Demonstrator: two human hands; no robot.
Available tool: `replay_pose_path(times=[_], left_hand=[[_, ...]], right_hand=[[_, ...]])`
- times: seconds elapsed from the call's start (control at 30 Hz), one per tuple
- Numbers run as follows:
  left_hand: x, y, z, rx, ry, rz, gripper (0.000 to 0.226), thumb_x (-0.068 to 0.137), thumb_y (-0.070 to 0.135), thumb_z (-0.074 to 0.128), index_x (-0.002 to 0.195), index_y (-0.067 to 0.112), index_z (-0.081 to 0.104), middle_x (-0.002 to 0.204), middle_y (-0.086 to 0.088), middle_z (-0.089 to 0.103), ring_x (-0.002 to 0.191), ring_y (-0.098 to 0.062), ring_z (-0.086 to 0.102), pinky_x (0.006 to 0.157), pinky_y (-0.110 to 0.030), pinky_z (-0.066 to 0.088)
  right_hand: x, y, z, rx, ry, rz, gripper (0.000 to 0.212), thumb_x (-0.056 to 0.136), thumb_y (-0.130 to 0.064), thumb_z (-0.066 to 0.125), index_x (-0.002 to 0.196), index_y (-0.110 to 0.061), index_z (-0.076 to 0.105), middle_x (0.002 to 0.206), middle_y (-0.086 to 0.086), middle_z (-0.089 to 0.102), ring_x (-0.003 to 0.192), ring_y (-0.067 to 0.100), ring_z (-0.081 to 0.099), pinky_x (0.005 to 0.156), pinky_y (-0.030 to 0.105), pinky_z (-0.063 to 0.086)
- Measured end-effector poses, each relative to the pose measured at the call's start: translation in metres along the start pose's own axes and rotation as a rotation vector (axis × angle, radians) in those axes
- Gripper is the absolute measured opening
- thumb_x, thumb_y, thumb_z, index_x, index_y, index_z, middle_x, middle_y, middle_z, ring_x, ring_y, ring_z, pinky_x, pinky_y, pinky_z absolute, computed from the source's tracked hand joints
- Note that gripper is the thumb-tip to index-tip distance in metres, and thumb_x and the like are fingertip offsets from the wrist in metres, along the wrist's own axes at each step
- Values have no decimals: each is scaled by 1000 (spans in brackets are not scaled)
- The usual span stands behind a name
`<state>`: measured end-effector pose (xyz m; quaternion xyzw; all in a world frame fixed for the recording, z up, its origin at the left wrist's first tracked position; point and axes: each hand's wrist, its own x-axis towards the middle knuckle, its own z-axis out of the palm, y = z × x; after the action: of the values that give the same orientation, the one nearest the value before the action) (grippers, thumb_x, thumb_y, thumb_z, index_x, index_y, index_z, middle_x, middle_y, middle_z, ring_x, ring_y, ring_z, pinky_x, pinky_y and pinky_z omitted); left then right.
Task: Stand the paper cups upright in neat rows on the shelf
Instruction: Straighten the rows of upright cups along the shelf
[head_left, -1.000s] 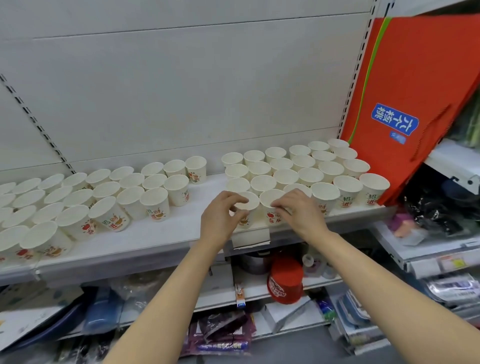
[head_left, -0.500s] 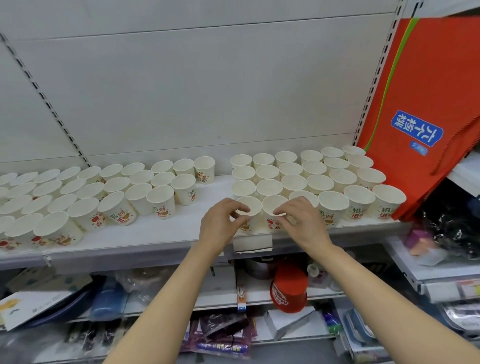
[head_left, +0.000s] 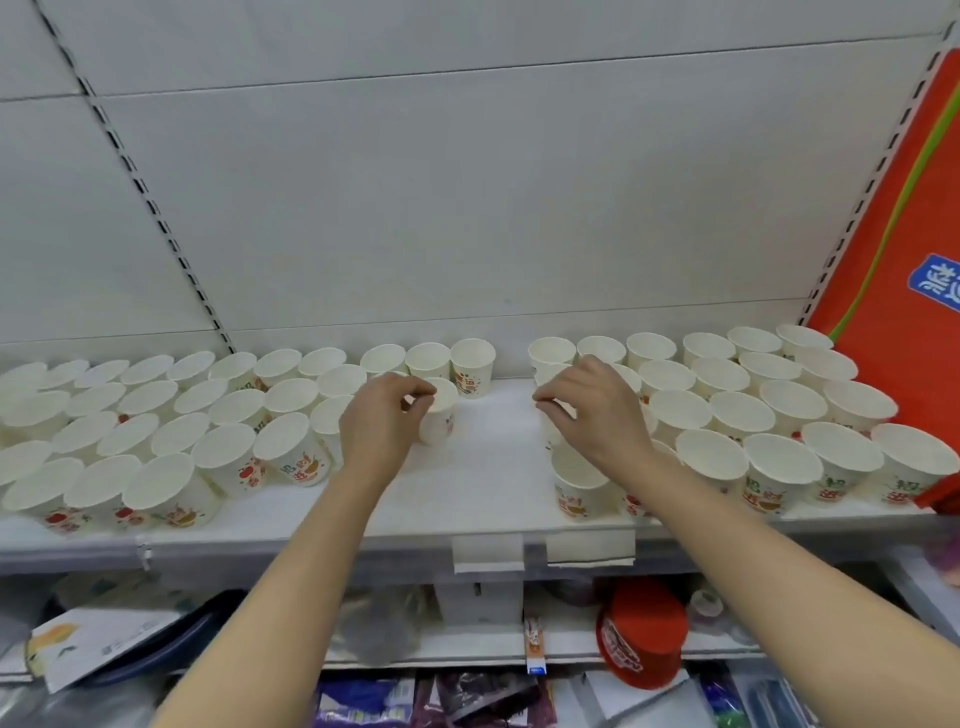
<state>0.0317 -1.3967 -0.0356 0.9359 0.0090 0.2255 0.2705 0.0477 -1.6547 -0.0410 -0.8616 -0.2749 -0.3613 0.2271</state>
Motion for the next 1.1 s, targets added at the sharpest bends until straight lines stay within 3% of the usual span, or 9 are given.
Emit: replay_pose_path(times=[0.13, 0.3, 0.43, 0.57, 0.63, 0.73, 1.0, 1.1], left_hand=[[68, -30, -7, 122, -89, 55, 11, 87, 28, 67, 89, 34, 75, 88, 12, 66, 85, -13, 59, 66, -31, 46], [127, -39, 4, 287, -366, 215, 18, 83, 29, 70, 101, 33, 74, 103, 10, 67, 103, -14, 57, 74, -28, 44], [142, -38, 21, 425, -553, 331, 22, 81, 32, 72, 103, 33, 72, 107, 3, 66, 101, -20, 60, 75, -28, 47], [142, -40, 32, 423, -520, 384, 16, 84, 27, 66, 98, 29, 74, 103, 0, 66, 95, -22, 61, 68, -27, 42], [140, -39, 35, 391, -487, 409, 15, 84, 28, 64, 96, 28, 74, 99, 1, 66, 94, -22, 61, 67, -26, 40], [136, -36, 43, 321, -450, 435, 13, 82, 24, 63, 90, 27, 73, 95, 2, 67, 92, -22, 61, 65, -26, 38], [133, -28, 53, 262, -466, 396, 14, 82, 26, 64, 92, 29, 73, 98, 4, 68, 97, -19, 60, 68, -27, 41], [132, -28, 35, 147, -465, 299, 14, 85, 30, 65, 96, 31, 73, 101, 11, 69, 97, -13, 60, 71, -27, 42]], right_hand=[[55, 0, 43, -90, -187, 90, 6, 75, -13, 74, 73, -18, 72, 67, -5, 67, 72, 25, 52, 60, 28, 36], [96, 6, 94, -158, -455, 232, 22, 83, -22, 68, 105, -21, 70, 100, -5, 68, 98, 20, 48, 69, 26, 28], [103, 2, 118, -207, -536, 218, 23, 81, -22, 69, 104, -22, 70, 99, -3, 65, 101, 20, 48, 75, 33, 42], [100, 2, 125, -247, -506, 183, 8, 74, -13, 71, 80, -19, 72, 77, -1, 67, 84, 24, 53, 62, 35, 45], [97, 6, 123, -269, -456, 168, 10, 67, -8, 74, 67, -18, 70, 64, 0, 64, 71, 26, 53, 54, 30, 37], [94, 10, 113, -301, -437, 162, 16, 61, -5, 76, 59, -17, 67, 56, -1, 60, 62, 25, 50, 56, 27, 27], [84, 21, 113, -316, -481, 185, 21, 55, 4, 73, 56, -15, 63, 53, 0, 56, 59, 24, 43, 55, 27, 26], [85, 16, 110, -261, -410, 202, 17, 61, 0, 74, 68, -15, 70, 61, 1, 62, 65, 26, 49, 58, 27, 27]])
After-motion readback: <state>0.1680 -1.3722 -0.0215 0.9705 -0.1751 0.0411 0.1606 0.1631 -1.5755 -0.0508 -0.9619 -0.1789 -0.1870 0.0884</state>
